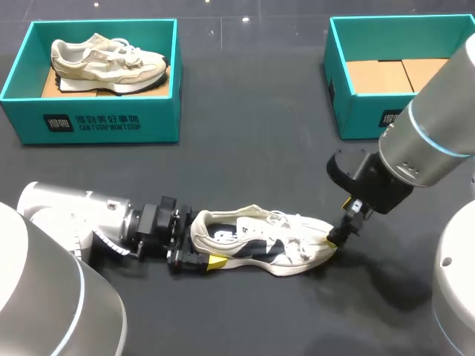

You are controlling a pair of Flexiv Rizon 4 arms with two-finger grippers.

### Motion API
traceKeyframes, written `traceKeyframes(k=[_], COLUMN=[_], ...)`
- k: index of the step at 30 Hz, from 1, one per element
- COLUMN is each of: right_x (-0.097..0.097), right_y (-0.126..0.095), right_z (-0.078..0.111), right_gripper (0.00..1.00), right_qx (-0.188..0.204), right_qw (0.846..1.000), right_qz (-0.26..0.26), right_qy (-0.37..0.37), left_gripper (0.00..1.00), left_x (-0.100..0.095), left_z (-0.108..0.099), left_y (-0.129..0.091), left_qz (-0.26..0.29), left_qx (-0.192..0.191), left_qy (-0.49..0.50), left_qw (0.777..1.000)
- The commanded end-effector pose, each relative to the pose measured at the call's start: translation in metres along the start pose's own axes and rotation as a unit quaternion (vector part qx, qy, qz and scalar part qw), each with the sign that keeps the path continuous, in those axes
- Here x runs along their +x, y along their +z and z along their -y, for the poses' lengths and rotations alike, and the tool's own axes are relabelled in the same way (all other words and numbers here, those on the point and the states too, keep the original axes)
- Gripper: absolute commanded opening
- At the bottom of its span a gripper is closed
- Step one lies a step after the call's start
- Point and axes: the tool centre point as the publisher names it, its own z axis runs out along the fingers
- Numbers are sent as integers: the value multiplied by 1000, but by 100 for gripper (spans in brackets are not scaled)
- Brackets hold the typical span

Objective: Take the shoe out of the shoebox, open the shoe tongue, remove and reinsert the insole, then place the shoe into the shoebox

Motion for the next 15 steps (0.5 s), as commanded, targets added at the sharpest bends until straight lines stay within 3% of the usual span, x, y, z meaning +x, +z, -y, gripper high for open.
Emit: traceKeyframes(k=[1,3,5,15], right_x=[26,31,33,33], right_y=[-5,-4,-3,-3], right_z=[-28,-36,-42,-44], right_gripper=[100,100,100,100], right_qx=[67,58,74,74], right_qw=[989,987,979,979], right_qz=[83,75,74,71], right_qy=[102,130,176,176], left_gripper=[0,0,0,0], left_x=[0,0,0,0], left_z=[0,0,0,0], left_y=[0,0,0,0], left_qz=[2,2,2,2], left_qx=[0,0,0,0], left_qy=[0,0,0,0], left_qw=[1000,1000,1000,1000])
